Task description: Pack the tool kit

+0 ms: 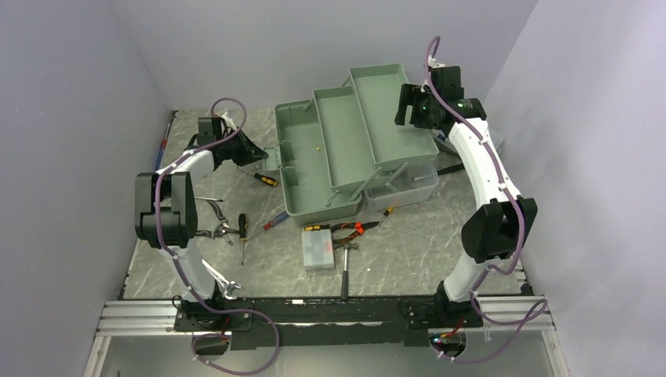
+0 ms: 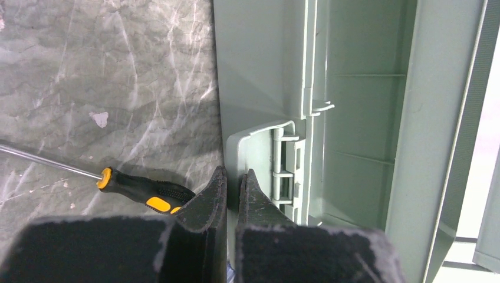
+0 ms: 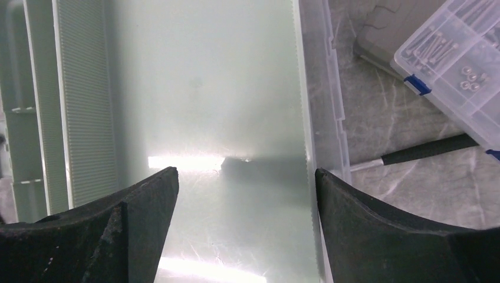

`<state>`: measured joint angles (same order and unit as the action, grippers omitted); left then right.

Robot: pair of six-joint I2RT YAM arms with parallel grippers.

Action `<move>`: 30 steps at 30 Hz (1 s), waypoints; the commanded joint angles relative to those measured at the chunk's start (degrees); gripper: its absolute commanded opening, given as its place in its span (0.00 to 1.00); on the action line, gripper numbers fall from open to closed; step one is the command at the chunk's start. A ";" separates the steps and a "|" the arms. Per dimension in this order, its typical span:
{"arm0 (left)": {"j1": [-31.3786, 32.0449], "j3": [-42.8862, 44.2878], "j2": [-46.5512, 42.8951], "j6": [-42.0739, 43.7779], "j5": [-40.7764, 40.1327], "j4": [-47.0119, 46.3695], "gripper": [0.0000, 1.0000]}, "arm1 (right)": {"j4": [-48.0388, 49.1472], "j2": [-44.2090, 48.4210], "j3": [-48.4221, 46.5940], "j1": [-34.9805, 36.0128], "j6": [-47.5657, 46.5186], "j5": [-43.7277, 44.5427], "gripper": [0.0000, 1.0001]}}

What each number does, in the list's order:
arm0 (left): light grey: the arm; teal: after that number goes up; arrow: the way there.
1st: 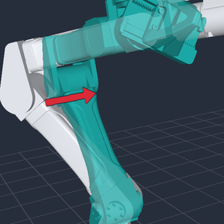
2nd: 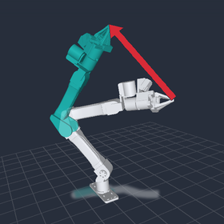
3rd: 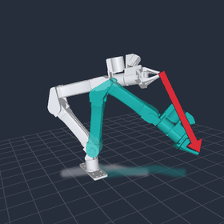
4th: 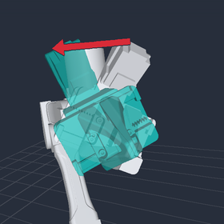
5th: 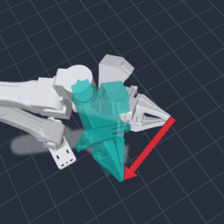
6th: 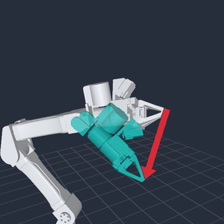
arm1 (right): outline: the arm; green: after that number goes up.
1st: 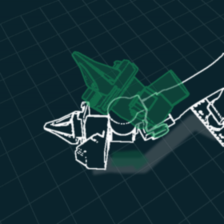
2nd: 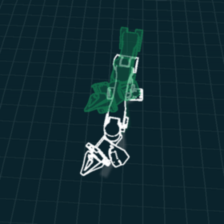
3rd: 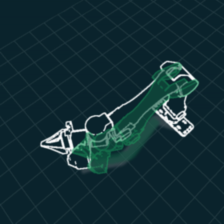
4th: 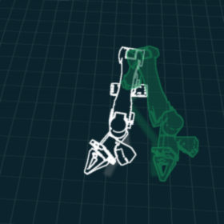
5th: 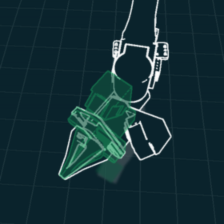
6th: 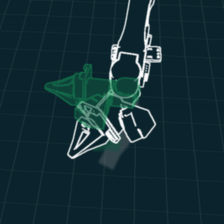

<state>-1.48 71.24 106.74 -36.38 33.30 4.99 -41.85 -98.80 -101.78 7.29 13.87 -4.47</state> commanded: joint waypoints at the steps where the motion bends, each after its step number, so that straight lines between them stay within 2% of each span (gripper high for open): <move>1: -0.55 -0.53 -2.07 3.02 0.36 -1.00 0.04 | -2.79 2.59 -7.37 5.84 -2.72 5.89 0.87; 5: -0.46 -1.28 -4.66 4.12 -2.77 0.03 0.24 | -4.84 1.52 -10.45 10.96 -3.72 7.03 0.86; 7: -0.41 -1.41 -5.85 4.77 -4.13 0.83 0.37 | -5.41 1.25 -10.84 11.86 -3.86 8.65 0.86; 12: -0.49 -2.08 -8.34 5.37 -6.52 1.84 0.66 | -4.94 1.92 -9.68 11.93 -3.72 14.03 0.89; 18: -1.20 -2.79 -13.03 6.62 -16.80 5.33 0.98 | -2.77 4.60 -8.26 11.87 -3.27 14.19 0.88; 23: -5.11 -6.23 -16.16 0.89 -21.72 5.32 0.99 | 0.66 7.78 -4.67 11.84 -2.74 13.97 0.86; 27: -6.59 -3.45 -15.09 -2.58 -28.89 12.43 0.99 | 3.29 10.04 -1.61 11.87 -2.20 13.98 0.85; 30: -7.15 1.83 -10.27 -5.89 -29.82 19.79 0.97 | 4.23 10.74 -0.65 11.85 -1.63 13.29 0.84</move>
<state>-8.34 66.83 92.73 -36.75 8.93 15.62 -42.41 -90.59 -103.70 19.14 11.18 8.54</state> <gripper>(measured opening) 0.994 0.846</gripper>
